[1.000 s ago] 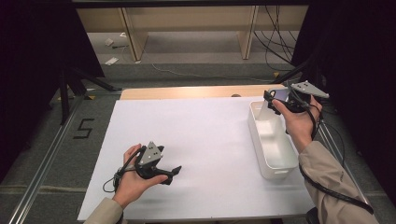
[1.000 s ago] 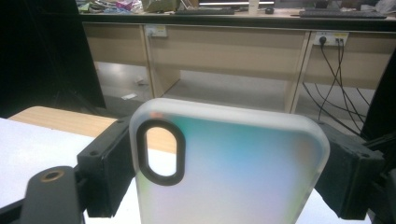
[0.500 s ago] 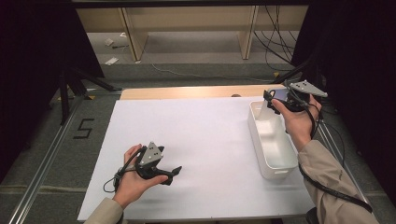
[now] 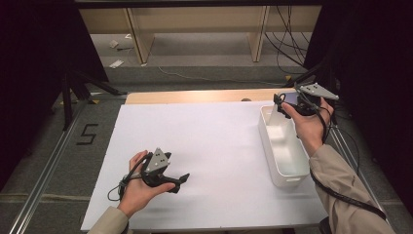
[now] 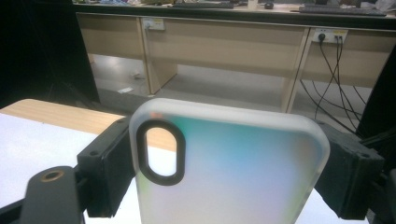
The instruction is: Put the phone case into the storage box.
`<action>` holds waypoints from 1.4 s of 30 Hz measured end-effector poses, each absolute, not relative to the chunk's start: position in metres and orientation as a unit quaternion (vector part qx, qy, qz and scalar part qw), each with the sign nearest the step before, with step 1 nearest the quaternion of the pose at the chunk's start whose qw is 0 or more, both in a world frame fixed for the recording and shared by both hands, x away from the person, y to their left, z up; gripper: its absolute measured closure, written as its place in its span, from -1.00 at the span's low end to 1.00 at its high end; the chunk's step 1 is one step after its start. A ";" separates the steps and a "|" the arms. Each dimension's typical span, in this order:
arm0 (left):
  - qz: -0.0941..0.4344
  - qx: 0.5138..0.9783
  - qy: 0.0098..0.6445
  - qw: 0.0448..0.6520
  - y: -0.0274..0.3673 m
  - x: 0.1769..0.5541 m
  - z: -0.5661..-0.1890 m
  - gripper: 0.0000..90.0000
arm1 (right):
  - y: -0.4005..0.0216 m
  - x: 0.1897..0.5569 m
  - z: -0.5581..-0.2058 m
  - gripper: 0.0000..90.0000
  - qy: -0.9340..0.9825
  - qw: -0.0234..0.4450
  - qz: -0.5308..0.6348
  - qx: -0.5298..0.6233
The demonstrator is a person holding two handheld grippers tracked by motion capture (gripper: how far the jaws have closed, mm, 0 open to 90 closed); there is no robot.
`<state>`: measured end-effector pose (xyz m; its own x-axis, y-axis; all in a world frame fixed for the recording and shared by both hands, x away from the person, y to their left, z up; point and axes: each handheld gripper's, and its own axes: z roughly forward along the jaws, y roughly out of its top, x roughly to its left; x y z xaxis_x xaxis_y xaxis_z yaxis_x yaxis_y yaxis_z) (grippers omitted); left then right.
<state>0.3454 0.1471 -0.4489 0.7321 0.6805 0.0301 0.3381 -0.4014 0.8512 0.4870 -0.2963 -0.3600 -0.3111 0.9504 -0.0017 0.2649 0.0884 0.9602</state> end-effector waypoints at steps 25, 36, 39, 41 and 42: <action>0.190 0.816 0.311 0.448 0.147 0.346 -0.449 -0.88 | -0.293 0.497 -0.365 -0.60 0.654 0.351 0.475 0.472; 0.190 0.816 0.311 0.448 0.147 0.346 -0.449 -0.88 | -0.292 0.500 -0.366 -0.60 0.656 0.350 0.473 0.472; 0.190 0.817 0.310 0.447 0.146 0.346 -0.449 -0.88 | -0.292 0.501 -0.367 -0.60 0.656 0.351 0.472 0.473; 0.190 0.817 0.310 0.448 0.146 0.346 -0.449 -0.88 | -0.292 0.502 -0.367 -0.60 0.656 0.350 0.472 0.474; 0.190 0.817 0.310 0.448 0.146 0.346 -0.449 -0.88 | -0.293 0.502 -0.367 -0.60 0.656 0.350 0.471 0.474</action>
<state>0.3457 0.1457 -0.4493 0.7355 0.6767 0.0326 0.3367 -0.4069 0.8492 0.5020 -0.2926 -0.3675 -0.3052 0.9522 -0.0121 0.2922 0.1057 0.9505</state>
